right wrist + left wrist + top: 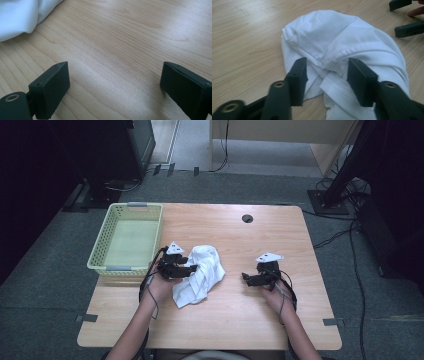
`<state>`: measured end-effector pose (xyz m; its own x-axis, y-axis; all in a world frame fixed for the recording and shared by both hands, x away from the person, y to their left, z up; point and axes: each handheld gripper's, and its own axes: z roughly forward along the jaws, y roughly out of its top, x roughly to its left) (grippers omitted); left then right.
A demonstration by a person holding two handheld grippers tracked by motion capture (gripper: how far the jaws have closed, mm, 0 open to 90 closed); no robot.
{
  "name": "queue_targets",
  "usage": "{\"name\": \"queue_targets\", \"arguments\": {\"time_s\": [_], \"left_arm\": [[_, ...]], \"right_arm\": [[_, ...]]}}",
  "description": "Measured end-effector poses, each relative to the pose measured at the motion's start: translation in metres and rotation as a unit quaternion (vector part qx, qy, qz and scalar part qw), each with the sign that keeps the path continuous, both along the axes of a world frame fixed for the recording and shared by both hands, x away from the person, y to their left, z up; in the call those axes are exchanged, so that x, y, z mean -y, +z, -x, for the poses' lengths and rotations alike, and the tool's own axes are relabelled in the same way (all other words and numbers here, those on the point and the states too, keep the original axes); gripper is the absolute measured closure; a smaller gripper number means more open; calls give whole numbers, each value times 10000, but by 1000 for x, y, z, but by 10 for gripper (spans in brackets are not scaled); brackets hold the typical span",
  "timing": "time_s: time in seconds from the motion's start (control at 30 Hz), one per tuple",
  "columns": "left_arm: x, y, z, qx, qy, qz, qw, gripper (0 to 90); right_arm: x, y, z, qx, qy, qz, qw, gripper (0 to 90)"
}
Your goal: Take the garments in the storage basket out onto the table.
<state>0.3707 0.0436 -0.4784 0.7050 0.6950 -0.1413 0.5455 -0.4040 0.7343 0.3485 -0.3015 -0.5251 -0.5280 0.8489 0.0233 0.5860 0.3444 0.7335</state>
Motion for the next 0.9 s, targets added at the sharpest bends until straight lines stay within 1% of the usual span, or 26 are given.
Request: {"name": "queue_targets", "arguments": {"time_s": [0.07, 0.1, 0.13, 0.23, 0.47, 0.57, 0.67, 0.7, 0.73, 0.77, 0.83, 0.87, 0.9], "left_arm": [[1, -2, 0, 84, -30, -32, 10000, 526], [1, -2, 0, 84, -30, -32, 10000, 526], [2, -3, 0, 140, -35, -26, 9999, 526], [5, -4, 0, 229, 4, -27, 9997, 525], [6, -8, 0, 215, 39, -64, 9997, 519], [6, -10, -2, 170, 64, 17, 9998, 516], [8, -13, -3, 205, 17, 74, 9998, 528], [9, -13, -3, 246, -11, 83, 9997, 565], [10, -13, -3, 287, -35, 83, 9995, 620], [11, -14, -4, 277, -70, 81, 9996, 667], [13, -15, -5, 140, -80, 118, 9998, 783], [13, -15, -6, 34, -75, 164, 9998, 847], [13, -15, -7, -82, -47, 194, 9998, 891]], "right_arm": [[0, 0, 0, -1, 1, 1, 10000, 86], [0, 0, 0, -1, 1, 1, 10000, 86], [0, 0, 0, -1, 0, 0, 10000, 86], [0, 0, 0, 0, 0, 0, 10000, 86], [0, 0, 0, -1, 1, 0, 10000, 86], [0, 0, 0, -1, -2, 0, 10000, 86], [0, 0, 0, -1, 0, 0, 10000, 86], [0, 0, 0, 0, 0, 0, 10000, 86], [0, 0, 0, -1, -3, -1, 10000, 86], [0, 0, 0, -2, -1, 0, 10000, 86], [0, 0, 0, 0, -5, 0, 10000, 86], [0, 0, 0, -1, -6, 0, 10000, 86], [0, 0, 0, 1, -7, 2, 10000, 86]]}}
